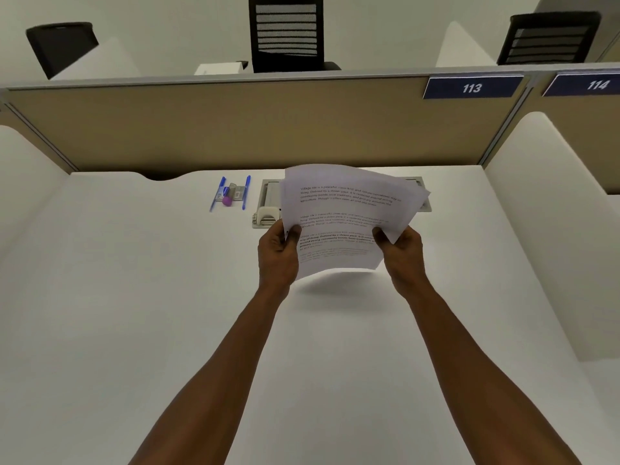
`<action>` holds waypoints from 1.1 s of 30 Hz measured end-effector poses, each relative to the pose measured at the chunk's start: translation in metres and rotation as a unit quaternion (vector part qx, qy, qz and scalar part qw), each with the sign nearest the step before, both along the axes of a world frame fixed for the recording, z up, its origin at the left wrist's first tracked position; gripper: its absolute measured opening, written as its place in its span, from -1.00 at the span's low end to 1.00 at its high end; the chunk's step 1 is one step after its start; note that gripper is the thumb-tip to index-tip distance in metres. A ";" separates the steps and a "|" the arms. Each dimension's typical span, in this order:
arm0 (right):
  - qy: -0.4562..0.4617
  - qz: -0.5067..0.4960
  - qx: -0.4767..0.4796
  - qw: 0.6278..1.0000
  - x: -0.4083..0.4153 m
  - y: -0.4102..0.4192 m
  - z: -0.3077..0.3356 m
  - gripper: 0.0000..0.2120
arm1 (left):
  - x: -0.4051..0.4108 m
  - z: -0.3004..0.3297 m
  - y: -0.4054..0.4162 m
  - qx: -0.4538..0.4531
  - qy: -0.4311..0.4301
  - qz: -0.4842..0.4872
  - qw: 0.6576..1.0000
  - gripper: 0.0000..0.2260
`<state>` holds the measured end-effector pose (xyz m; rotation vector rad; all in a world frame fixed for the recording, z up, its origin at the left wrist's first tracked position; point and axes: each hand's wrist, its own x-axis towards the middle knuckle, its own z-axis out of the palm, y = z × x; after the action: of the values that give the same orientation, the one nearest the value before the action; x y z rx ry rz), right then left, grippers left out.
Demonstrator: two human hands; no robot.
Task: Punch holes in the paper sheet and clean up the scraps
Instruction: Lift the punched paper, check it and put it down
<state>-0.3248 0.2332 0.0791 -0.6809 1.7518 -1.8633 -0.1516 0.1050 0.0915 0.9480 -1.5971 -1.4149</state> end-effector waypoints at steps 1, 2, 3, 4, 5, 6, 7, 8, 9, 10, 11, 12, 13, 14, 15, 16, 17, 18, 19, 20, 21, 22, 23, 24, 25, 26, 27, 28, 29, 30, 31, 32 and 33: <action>0.001 -0.004 -0.002 1.000 -0.001 -0.002 0.001 -0.82 | -0.001 0.000 0.000 0.005 0.007 -0.007 1.000 -0.83; 0.005 -0.005 -0.005 1.000 -0.003 -0.003 0.003 -0.81 | -0.002 0.001 -0.001 0.007 0.015 -0.013 1.000 -0.82; 0.010 -0.003 -0.010 1.000 -0.005 -0.004 0.006 -0.80 | -0.002 0.002 -0.001 0.009 0.022 -0.016 1.000 -0.81; 0.015 -0.001 -0.014 1.000 -0.007 -0.005 0.007 -0.79 | -0.003 0.002 -0.002 0.011 0.027 -0.015 0.999 -0.80; 0.019 0.002 -0.016 1.000 -0.009 -0.005 0.008 -0.78 | -0.003 0.001 -0.004 0.014 0.027 -0.015 0.999 -0.80; 0.022 0.004 -0.016 1.000 -0.011 -0.005 0.008 -0.76 | -0.003 -0.001 -0.005 0.017 0.022 -0.017 0.999 -0.80; 0.024 0.005 -0.014 1.000 -0.013 -0.005 0.006 -0.73 | -0.003 -0.004 -0.005 0.018 0.011 -0.021 1.000 -0.79; 0.026 0.008 -0.007 1.000 -0.015 -0.005 0.003 -0.71 | -0.004 -0.008 -0.006 0.018 -0.004 -0.027 0.999 -0.78; 0.030 0.012 0.005 0.999 -0.015 -0.005 0.000 -0.70 | -0.005 -0.012 -0.006 0.014 -0.023 -0.035 0.999 -0.77; 0.031 0.016 0.020 0.999 -0.015 -0.006 -0.004 -0.69 | -0.005 -0.016 -0.007 0.010 -0.043 -0.044 0.998 -0.75; 0.031 0.018 0.036 0.999 -0.014 -0.007 -0.007 -0.69 | -0.006 -0.019 -0.006 0.008 -0.059 -0.050 0.997 -0.73; 0.031 0.018 0.050 0.998 -0.014 -0.007 -0.010 -0.70 | -0.008 -0.022 -0.006 0.007 -0.071 -0.055 0.996 -0.71; 0.034 0.015 0.059 0.998 -0.014 -0.007 -0.011 -0.71 | -0.009 -0.023 -0.006 0.004 -0.080 -0.056 0.995 -0.71; 0.037 0.011 0.062 0.997 -0.014 -0.008 -0.011 -0.72 | -0.010 -0.023 -0.006 -0.003 -0.086 -0.053 0.995 -0.72; 0.040 0.009 0.059 0.997 -0.015 -0.007 -0.010 -0.74 | -0.010 -0.023 -0.007 -0.008 -0.088 -0.048 0.995 -0.74; 0.040 0.010 0.051 0.998 -0.016 -0.007 -0.009 -0.74 | -0.011 -0.023 -0.008 -0.009 -0.083 -0.041 0.996 -0.75; 0.040 0.011 0.042 0.998 -0.017 -0.006 -0.008 -0.74 | -0.011 -0.023 -0.009 -0.007 -0.076 -0.037 0.996 -0.75; 0.039 0.010 0.038 0.998 -0.018 -0.005 -0.007 -0.74 | -0.011 -0.023 -0.009 -0.010 -0.073 -0.035 0.997 -0.75; 0.036 0.010 0.041 0.998 -0.017 -0.004 -0.007 -0.74 | -0.011 -0.023 -0.010 -0.015 -0.075 -0.035 0.996 -0.75; 0.035 0.013 0.051 0.998 -0.017 -0.004 -0.008 -0.74 | -0.011 -0.023 -0.010 -0.018 -0.081 -0.036 0.996 -0.75; 0.039 0.018 0.064 0.997 -0.017 -0.004 -0.009 -0.74 | -0.012 -0.024 -0.010 -0.016 -0.087 -0.037 0.995 -0.74; 0.044 0.021 0.073 0.996 -0.017 -0.004 -0.011 -0.74 | -0.012 -0.024 -0.009 -0.010 -0.091 -0.036 0.995 -0.74; 0.048 0.022 0.075 0.996 -0.017 -0.004 -0.012 -0.74 | -0.012 -0.024 -0.009 -0.005 -0.092 -0.036 0.995 -0.75; 0.048 0.021 0.070 0.996 -0.017 -0.004 -0.012 -0.74 | -0.013 -0.024 -0.009 -0.004 -0.093 -0.035 0.995 -0.75; 0.044 0.020 0.065 0.997 -0.017 -0.004 -0.012 -0.74 | -0.013 -0.023 -0.009 -0.002 -0.095 -0.033 0.995 -0.76; 0.038 0.020 0.062 0.997 -0.016 -0.005 -0.012 -0.74 | -0.013 -0.023 -0.009 0.001 -0.098 -0.031 0.995 -0.76; 0.032 0.021 0.063 0.997 -0.016 -0.005 -0.012 -0.73 | -0.013 -0.022 -0.009 0.005 -0.099 -0.029 0.995 -0.77; 0.028 0.020 0.068 0.997 -0.015 -0.005 -0.012 -0.74 | -0.013 -0.022 -0.009 0.007 -0.100 -0.028 0.995 -0.77; 0.024 0.017 0.072 0.997 -0.014 -0.004 -0.013 -0.76 | -0.013 -0.021 -0.009 0.005 -0.102 -0.026 0.994 -0.77; 0.022 0.013 0.072 0.997 -0.014 -0.004 -0.014 -0.78 | -0.013 -0.020 -0.009 0.000 -0.102 -0.024 0.995 -0.78; 0.021 0.008 0.067 0.997 -0.014 -0.003 -0.014 -0.81 | -0.013 -0.020 -0.010 -0.007 -0.099 -0.021 0.995 -0.78; 0.020 0.004 0.063 0.998 -0.014 -0.002 -0.014 -0.82 | -0.012 -0.019 -0.009 -0.010 -0.096 -0.020 0.995 -0.78; 0.019 0.003 0.062 0.998 -0.014 -0.002 -0.015 -0.83 | -0.011 -0.020 -0.008 -0.010 -0.094 -0.022 0.995 -0.78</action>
<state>-0.3384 0.2315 0.0642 -0.6776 1.8700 -1.7313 -0.1629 0.0973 0.0720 1.0670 -1.7764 -1.3696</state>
